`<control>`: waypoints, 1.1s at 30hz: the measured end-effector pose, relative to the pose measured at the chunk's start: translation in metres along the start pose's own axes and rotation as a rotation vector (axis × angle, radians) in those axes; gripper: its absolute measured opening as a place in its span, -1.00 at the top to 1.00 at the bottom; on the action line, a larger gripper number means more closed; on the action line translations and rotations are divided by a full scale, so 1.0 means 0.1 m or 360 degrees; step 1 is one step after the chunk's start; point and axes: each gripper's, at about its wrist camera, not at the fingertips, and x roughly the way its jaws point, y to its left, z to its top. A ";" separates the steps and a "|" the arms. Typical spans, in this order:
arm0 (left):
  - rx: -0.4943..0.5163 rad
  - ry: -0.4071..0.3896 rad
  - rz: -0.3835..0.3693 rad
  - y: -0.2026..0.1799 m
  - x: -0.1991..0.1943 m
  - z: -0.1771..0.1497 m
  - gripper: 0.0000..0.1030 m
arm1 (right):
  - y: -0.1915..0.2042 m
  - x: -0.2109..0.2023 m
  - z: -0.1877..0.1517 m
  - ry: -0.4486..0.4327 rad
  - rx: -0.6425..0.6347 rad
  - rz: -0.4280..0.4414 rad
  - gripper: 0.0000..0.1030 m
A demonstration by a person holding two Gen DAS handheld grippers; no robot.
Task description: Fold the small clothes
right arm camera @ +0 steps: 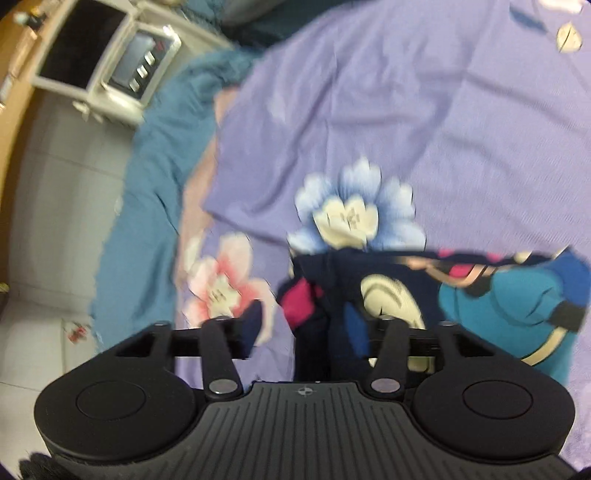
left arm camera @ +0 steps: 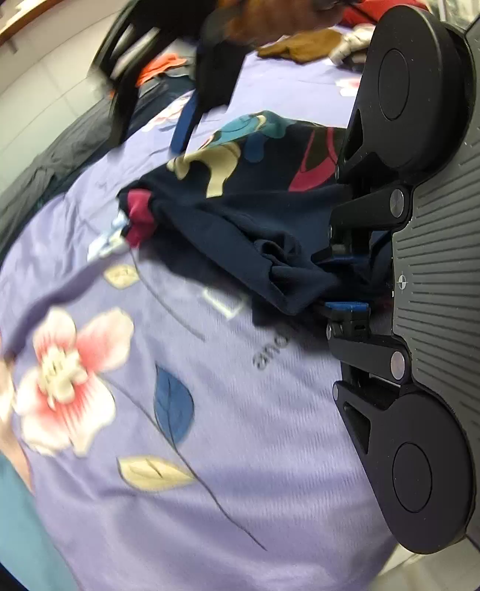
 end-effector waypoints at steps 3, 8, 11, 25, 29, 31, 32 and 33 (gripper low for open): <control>-0.0031 -0.0020 0.0106 0.14 -0.15 0.03 -1.00 | -0.09 -0.33 0.09 -0.0126 -0.0010 0.0005 -0.38; 0.0200 -0.0067 0.0176 0.11 -0.35 0.18 -1.00 | -0.63 -0.75 0.10 -0.0248 0.0093 -0.0175 -0.43; 0.0349 -0.0075 0.0089 -0.04 -0.25 0.41 -1.00 | -1.06 -0.91 -0.06 -0.0261 0.0258 -0.0243 -0.44; 0.0515 -0.0031 -0.0202 -0.66 0.90 1.13 -1.00 | -1.24 -0.60 -0.52 -0.0181 0.0332 -0.0138 -0.29; 0.0539 -0.0012 -0.0226 -0.72 0.95 1.12 -1.00 | -1.22 -0.35 -0.45 -0.0196 0.0360 -0.0130 -0.19; 0.0534 0.0001 -0.0223 -0.73 0.97 1.12 -0.92 | -1.17 -0.26 -0.41 -0.0206 0.0350 -0.0144 -0.18; 0.0531 -0.0003 -0.0215 -0.73 0.98 1.12 -0.80 | -1.15 -0.23 -0.40 -0.0215 0.0341 -0.0163 -0.16; 0.0529 -0.0006 -0.0218 -0.73 0.98 1.12 -0.76 | -1.13 -0.21 -0.39 -0.0225 0.0340 -0.0181 -0.12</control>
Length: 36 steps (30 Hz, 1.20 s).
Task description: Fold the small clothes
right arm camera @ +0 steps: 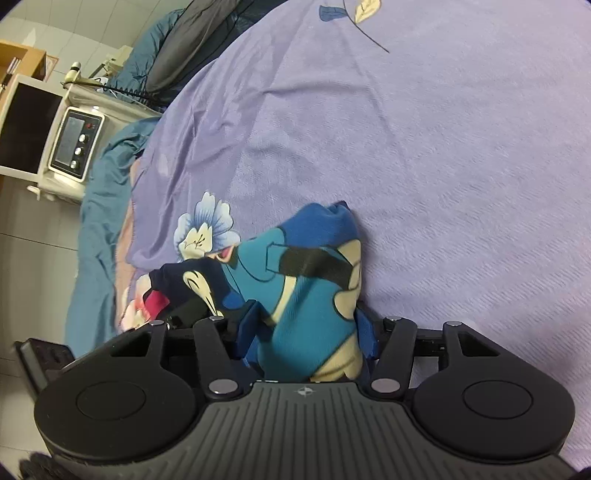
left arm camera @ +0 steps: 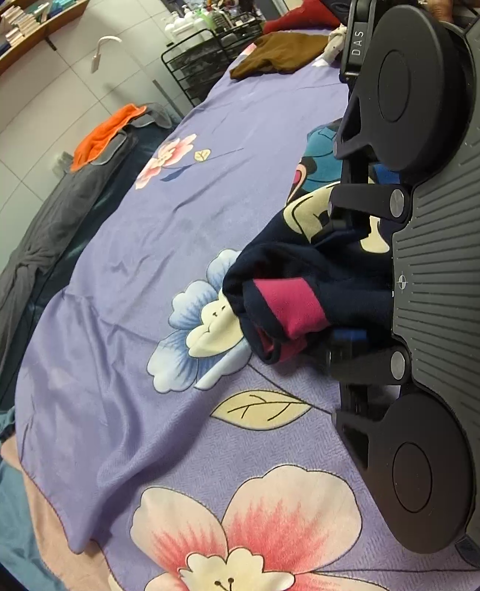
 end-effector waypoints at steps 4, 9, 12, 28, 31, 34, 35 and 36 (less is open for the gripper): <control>0.0017 -0.0007 -0.0037 -0.03 -0.05 -0.01 -0.31 | 0.04 -0.03 0.00 -0.0013 -0.0026 -0.0042 0.36; -0.0007 -0.0091 -0.0122 -0.23 -0.28 0.00 -0.19 | 0.21 -0.34 -0.05 -0.0076 -0.0108 0.0008 0.54; 0.0015 -0.0204 -0.0226 -0.53 -0.41 0.13 -0.18 | 0.30 -0.70 -0.02 -0.0218 -0.0129 0.0069 0.55; 0.0618 -0.0426 -0.0578 -4.06 0.61 0.75 -0.14 | -0.52 -3.38 1.42 -0.1116 -0.0615 -0.0138 0.55; 0.0688 -0.0354 -0.0602 -4.64 1.05 0.70 -0.13 | -1.09 -3.72 1.80 -0.1135 -0.0444 -0.0098 0.55; 0.0707 -0.0259 -0.0590 -5.06 1.54 0.67 -0.13 | -1.65 -3.91 2.16 -0.1131 -0.0290 -0.0080 0.54; 0.0708 -0.0226 -0.0583 -5.18 1.70 0.66 -0.13 | -1.80 -3.94 2.27 -0.1123 -0.0257 -0.0092 0.54; 0.0715 -0.0193 -0.0568 -5.28 1.88 0.65 -0.13 | -1.96 -3.95 2.38 -0.1116 -0.0225 -0.0099 0.54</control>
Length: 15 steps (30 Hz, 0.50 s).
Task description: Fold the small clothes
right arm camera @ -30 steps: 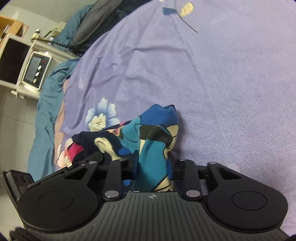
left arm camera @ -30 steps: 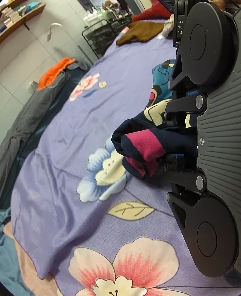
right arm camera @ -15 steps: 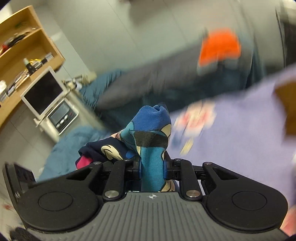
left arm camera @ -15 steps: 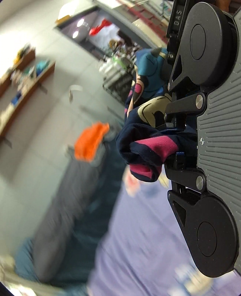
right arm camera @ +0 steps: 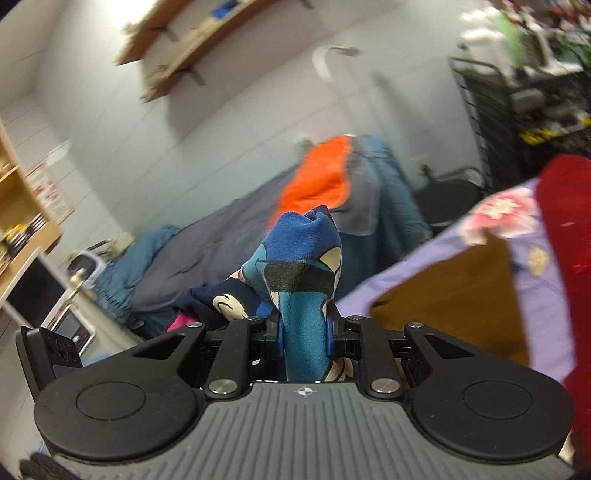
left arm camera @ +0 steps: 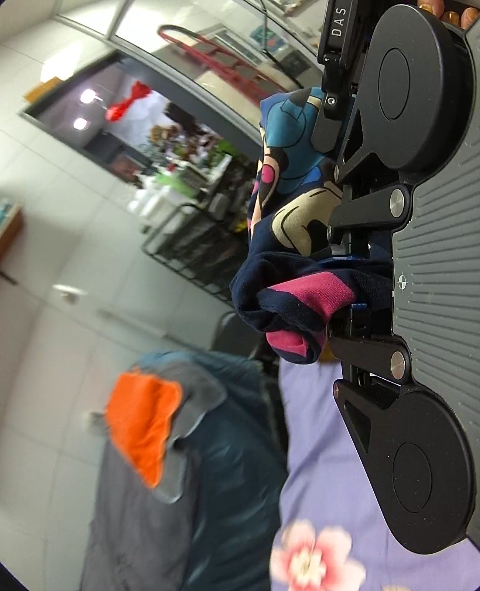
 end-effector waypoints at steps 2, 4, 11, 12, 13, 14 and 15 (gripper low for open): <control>0.0023 0.0077 0.0025 -0.05 0.38 0.01 -0.13 | -0.33 0.15 0.12 0.0029 0.0058 -0.0046 0.54; 0.0071 0.0134 0.0067 -0.09 0.74 0.03 -0.13 | -0.63 0.32 0.21 0.0060 0.0108 -0.0082 0.54; 0.0309 0.0233 0.0335 -0.17 1.45 0.04 -0.21 | -1.15 0.97 0.34 0.0153 -0.0068 -0.0359 0.41; 0.0348 0.0245 0.0396 -0.16 1.49 0.03 -0.21 | -1.19 1.04 0.34 0.0154 -0.0100 -0.0405 0.37; 0.0389 0.0266 0.0456 -0.15 1.57 0.03 -0.21 | -1.20 1.06 0.32 0.0151 -0.0137 -0.0439 0.31; 0.0423 0.0299 0.0516 -0.12 1.64 0.02 -0.22 | -1.22 1.13 0.32 0.0149 -0.0184 -0.0484 0.21; 0.0449 0.0345 0.0562 -0.08 1.69 0.01 -0.22 | -1.24 1.19 0.32 0.0132 -0.0237 -0.0545 0.13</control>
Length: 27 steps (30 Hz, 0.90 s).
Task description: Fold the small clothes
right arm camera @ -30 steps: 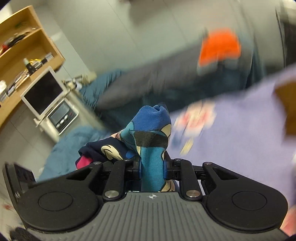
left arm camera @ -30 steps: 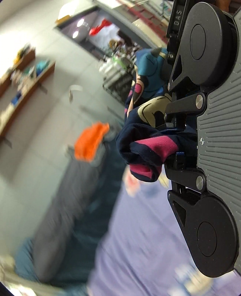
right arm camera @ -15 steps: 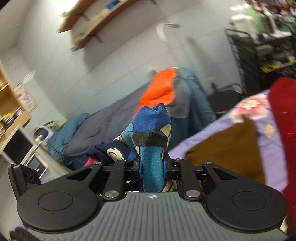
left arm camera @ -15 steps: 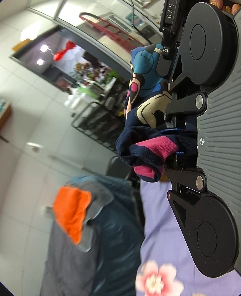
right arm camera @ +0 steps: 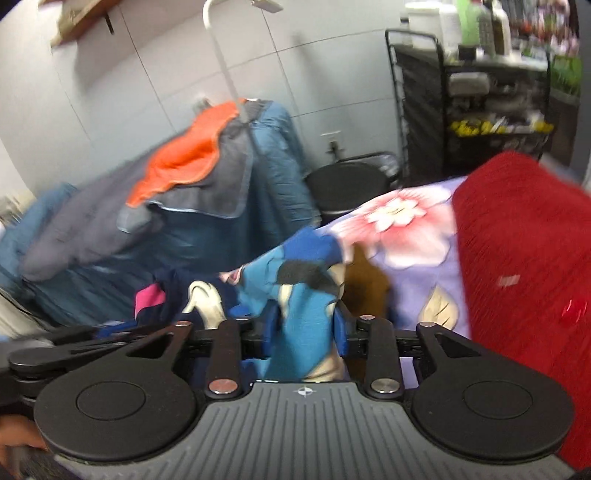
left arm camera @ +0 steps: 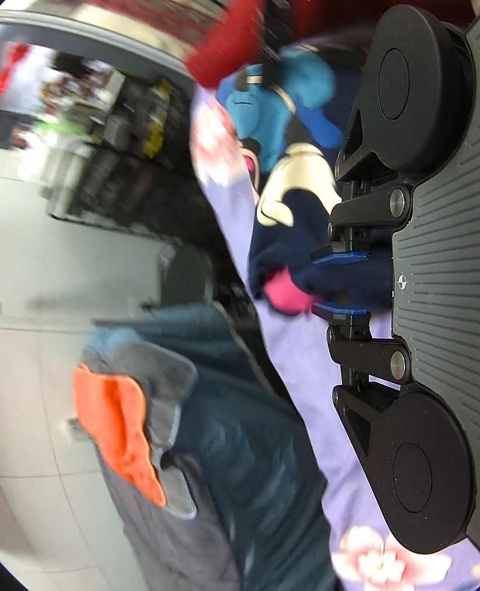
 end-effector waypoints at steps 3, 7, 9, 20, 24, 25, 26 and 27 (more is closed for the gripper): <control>0.0043 0.0086 0.0066 0.14 0.12 -0.07 -0.21 | 0.01 0.07 0.01 -0.0072 -0.0129 -0.0139 -0.15; -0.0010 0.0175 0.0181 0.35 0.04 -0.19 -0.22 | 0.01 0.06 -0.01 -0.0041 -0.0227 -0.0263 -0.26; -0.0025 0.0173 0.0179 0.42 -0.12 -0.27 -0.34 | 0.00 -0.05 -0.02 -0.0015 -0.0169 -0.0315 -0.38; 0.0357 0.0335 0.0168 -0.13 -0.99 -0.69 -1.00 | 0.58 -0.77 -0.60 0.0310 -0.0203 -0.0177 -0.85; 0.0433 0.0390 0.0229 -0.29 -1.12 -0.78 -1.00 | 0.75 -0.90 -0.64 0.0315 -0.0238 -0.0279 -0.86; 0.0445 0.0385 0.0254 -0.32 -1.14 -0.79 -1.00 | 0.78 -0.93 -0.64 0.0310 -0.0237 -0.0285 -0.89; 0.0442 0.0392 0.0271 -0.34 -1.16 -0.77 -1.00 | 0.79 -0.95 -0.63 0.0305 -0.0235 -0.0290 -0.90; 0.0429 0.0397 0.0268 -0.35 -1.19 -0.78 -1.00 | 0.80 -0.96 -0.62 0.0298 -0.0238 -0.0301 -0.90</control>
